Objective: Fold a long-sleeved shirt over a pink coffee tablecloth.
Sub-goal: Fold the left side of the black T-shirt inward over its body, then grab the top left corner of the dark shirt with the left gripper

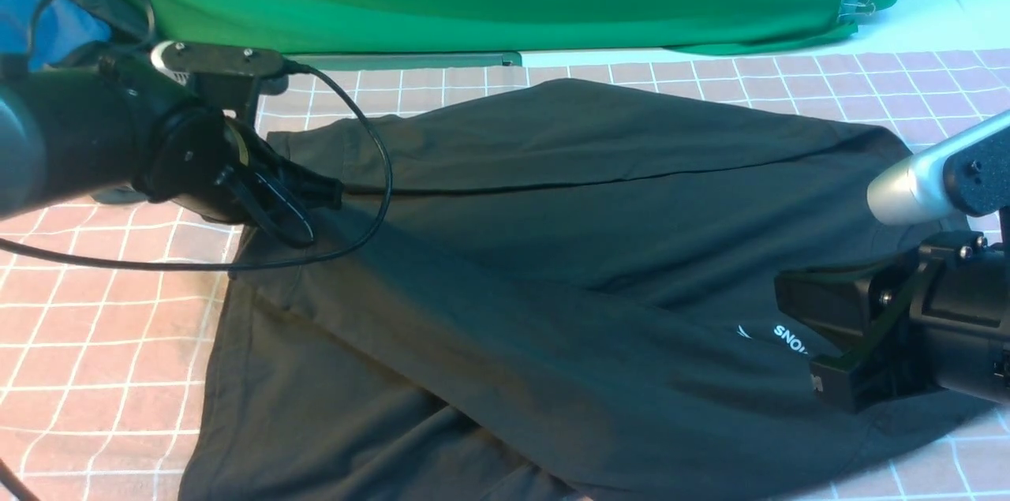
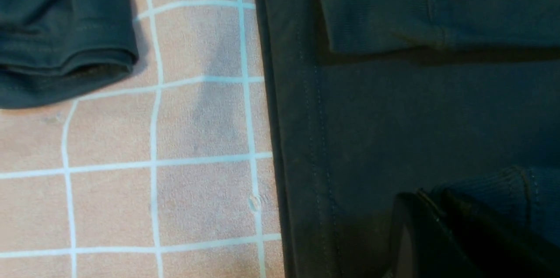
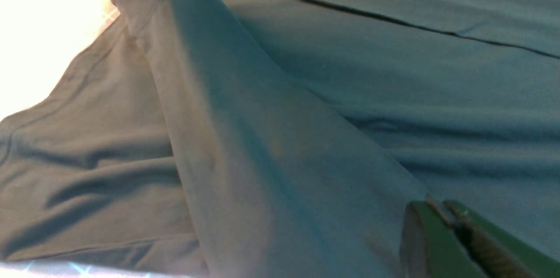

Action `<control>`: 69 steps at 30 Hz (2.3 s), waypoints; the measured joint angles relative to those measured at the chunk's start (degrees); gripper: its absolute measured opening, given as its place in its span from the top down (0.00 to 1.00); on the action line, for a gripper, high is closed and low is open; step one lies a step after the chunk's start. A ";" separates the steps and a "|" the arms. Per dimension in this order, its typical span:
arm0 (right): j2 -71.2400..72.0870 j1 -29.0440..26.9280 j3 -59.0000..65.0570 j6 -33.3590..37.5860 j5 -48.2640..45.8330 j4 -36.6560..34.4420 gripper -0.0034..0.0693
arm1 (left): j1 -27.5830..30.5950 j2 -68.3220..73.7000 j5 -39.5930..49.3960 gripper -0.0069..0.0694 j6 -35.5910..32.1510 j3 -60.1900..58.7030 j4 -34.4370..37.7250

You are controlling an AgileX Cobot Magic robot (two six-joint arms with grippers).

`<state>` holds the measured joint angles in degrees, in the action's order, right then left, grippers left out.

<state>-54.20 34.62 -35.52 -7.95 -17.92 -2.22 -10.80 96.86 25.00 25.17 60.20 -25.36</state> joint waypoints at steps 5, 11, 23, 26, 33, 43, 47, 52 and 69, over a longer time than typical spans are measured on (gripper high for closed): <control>0.00 0.00 0.00 0.00 0.00 0.00 0.88 | 0.00 0.78 -1.20 0.83 6.00 0.00 -5.98; 0.00 0.00 0.00 -0.23 -1.73 0.00 0.88 | 0.00 0.83 3.48 0.63 10.37 1.82 -8.70; -1.56 0.00 -7.86 -3.44 -26.47 0.92 0.89 | 0.00 -18.29 20.68 0.83 -10.16 -6.31 32.70; -3.91 0.00 -8.68 -3.44 -28.86 0.65 0.90 | 0.00 -25.03 21.59 0.89 -13.54 -14.51 40.63; -15.01 0.00 -8.68 5.43 -29.82 -7.25 0.89 | 0.00 -30.31 27.57 0.89 -7.06 -26.35 35.78; -31.32 2.32 -8.73 11.61 -25.51 -9.43 0.36 | 0.00 -30.08 29.59 0.89 -4.06 -29.73 33.76; -34.98 6.92 -8.73 12.93 -19.29 -9.48 0.25 | 0.00 -29.89 27.55 0.87 -3.87 -29.73 33.54; -38.05 9.64 -8.73 13.89 -11.15 -8.80 0.24 | 0.00 -29.82 25.85 0.86 -3.55 -29.73 33.71; -39.66 9.77 -10.10 14.39 -9.86 -3.01 0.84 | 0.00 -29.82 23.26 0.84 -3.39 -29.73 33.71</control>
<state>-93.86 44.38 -45.63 6.44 -27.78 -5.23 -10.80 67.03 48.26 21.79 30.47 8.35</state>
